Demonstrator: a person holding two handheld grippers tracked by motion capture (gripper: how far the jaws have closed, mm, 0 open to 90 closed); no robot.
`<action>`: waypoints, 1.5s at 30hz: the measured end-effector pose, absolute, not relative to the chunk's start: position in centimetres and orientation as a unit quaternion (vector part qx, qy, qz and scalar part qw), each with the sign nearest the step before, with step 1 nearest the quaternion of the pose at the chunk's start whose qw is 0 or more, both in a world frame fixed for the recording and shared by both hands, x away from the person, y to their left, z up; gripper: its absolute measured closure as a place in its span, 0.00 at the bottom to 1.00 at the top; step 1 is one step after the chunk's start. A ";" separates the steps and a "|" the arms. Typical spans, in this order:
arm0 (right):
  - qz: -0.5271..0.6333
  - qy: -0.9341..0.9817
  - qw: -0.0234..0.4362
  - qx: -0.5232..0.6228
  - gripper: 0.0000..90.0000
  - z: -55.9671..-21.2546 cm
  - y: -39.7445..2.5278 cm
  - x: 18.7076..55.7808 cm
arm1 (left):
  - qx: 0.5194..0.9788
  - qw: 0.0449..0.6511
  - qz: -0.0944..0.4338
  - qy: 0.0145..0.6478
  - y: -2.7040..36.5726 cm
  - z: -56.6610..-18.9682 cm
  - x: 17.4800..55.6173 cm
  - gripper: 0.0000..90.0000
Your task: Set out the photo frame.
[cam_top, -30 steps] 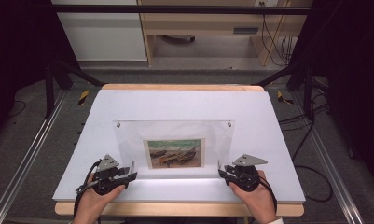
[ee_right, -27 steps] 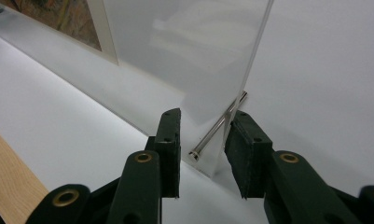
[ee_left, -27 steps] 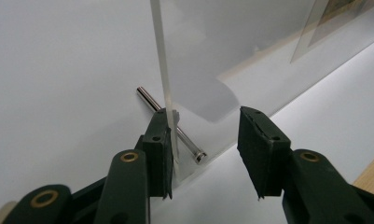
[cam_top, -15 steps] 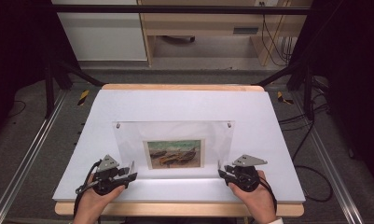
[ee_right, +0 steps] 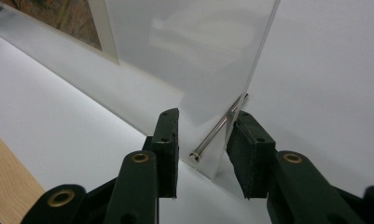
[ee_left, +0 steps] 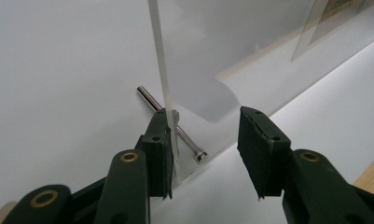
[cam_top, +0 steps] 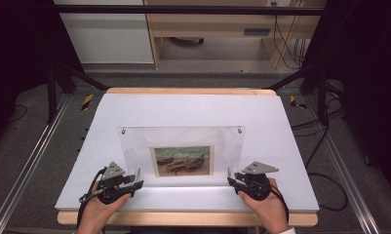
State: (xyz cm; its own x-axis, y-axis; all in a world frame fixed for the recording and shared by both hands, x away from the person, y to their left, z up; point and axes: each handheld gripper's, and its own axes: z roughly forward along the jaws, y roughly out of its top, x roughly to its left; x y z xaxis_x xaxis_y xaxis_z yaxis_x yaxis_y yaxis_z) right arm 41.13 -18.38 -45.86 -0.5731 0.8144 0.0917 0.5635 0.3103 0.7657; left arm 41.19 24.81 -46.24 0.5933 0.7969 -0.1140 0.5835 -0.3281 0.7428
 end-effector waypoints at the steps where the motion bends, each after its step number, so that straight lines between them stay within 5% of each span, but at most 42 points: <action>1: 0.396 0.794 0.158 0.434 0.72 -45.9 -18.4 41.1 | 0.803 0.389 0.137 0.430 24.8 -46.2 41.2 0.62; 21: 0.405 0.791 0.162 0.430 0.63 -45.9 -18.0 41.3 | 0.800 0.392 0.143 0.432 24.3 -46.4 41.2 0.53; 32: 0.409 0.782 0.210 0.420 0.18 -45.7 -17.4 41.6 | 0.775 0.427 0.164 0.437 24.6 -45.9 41.4 0.20; 39: 0.425 0.770 0.233 0.414 0.10 -45.1 -17.6 41.4 | 0.766 0.443 0.171 0.434 24.6 -45.4 41.3 0.06; 45: 0.447 0.754 0.258 0.406 0.08 -44.2 -18.3 41.1 | 0.755 0.463 0.184 0.426 25.2 -44.7 41.1 0.06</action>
